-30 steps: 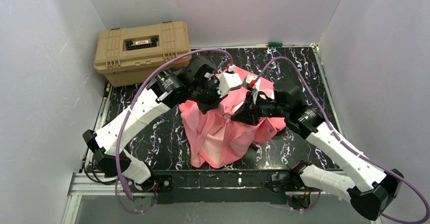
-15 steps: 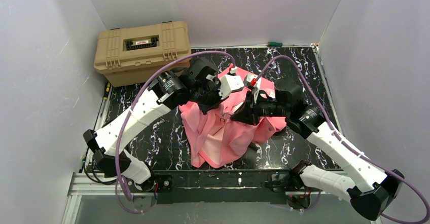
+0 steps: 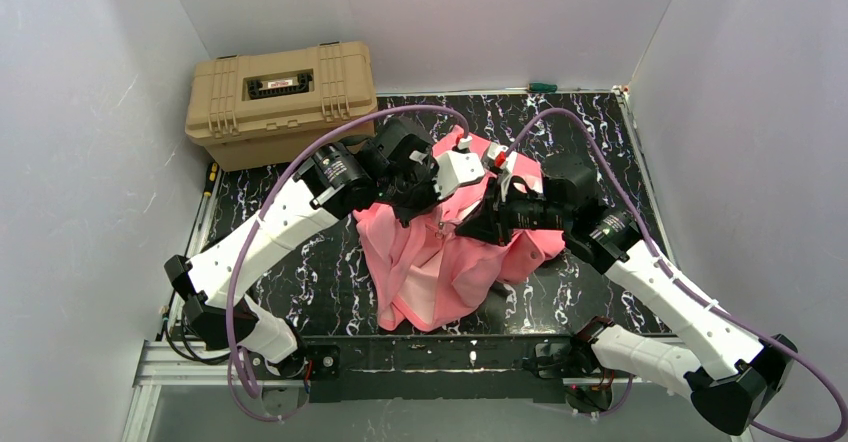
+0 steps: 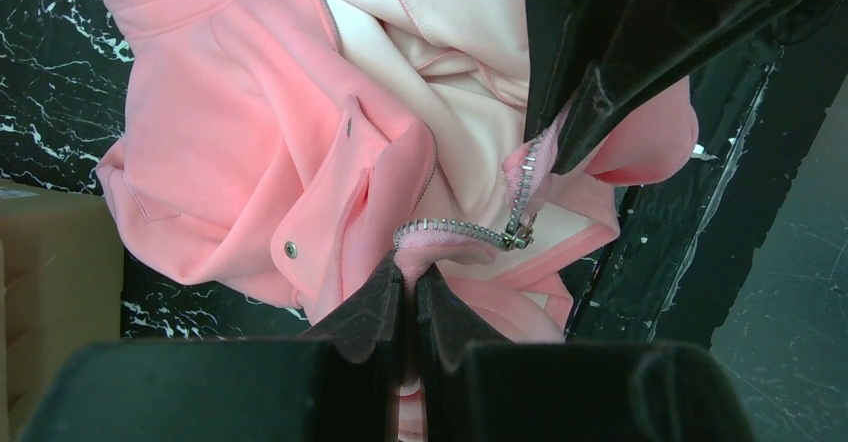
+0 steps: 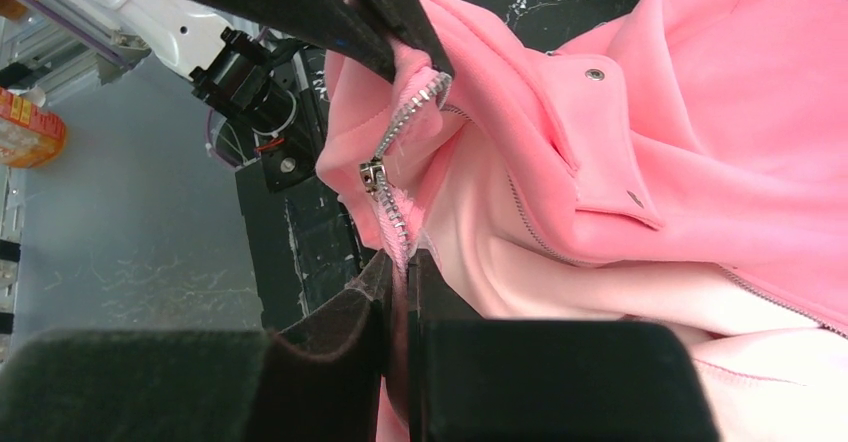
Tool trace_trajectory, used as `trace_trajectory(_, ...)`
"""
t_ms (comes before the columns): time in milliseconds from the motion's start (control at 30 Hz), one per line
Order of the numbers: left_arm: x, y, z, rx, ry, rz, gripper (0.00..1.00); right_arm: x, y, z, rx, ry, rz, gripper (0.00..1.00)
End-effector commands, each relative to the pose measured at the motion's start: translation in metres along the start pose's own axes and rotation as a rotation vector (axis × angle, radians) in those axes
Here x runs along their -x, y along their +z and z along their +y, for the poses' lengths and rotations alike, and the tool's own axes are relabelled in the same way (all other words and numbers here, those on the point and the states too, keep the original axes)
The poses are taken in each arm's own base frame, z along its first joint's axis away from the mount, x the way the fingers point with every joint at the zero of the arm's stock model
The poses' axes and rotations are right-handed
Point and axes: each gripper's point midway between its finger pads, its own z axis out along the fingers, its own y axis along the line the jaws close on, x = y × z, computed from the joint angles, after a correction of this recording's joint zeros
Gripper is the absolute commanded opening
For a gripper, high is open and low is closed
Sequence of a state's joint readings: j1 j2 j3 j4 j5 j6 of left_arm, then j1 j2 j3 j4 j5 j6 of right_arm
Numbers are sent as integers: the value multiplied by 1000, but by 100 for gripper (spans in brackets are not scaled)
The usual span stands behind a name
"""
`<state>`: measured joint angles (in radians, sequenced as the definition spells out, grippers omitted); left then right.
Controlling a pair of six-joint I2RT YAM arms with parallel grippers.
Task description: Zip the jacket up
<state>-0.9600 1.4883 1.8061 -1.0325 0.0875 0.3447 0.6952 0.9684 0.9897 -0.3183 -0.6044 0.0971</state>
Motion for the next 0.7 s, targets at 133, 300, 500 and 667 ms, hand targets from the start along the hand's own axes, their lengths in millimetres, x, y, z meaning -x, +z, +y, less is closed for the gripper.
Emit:
trace_trajectory(133,2,-14,-3,16,38,-31,0,31,-1,-6,-54,36,-131,1)
trace_trajectory(300,0,-12,-2,27,48,-20,0,26,0,-2,-33,73,-137,1)
trace_trajectory(500,0,-10,0,49,65,-13,0,25,-3,8,8,99,-152,1)
trace_trajectory(667,0,-10,-1,50,72,-13,0,26,-10,6,-26,101,-168,1)
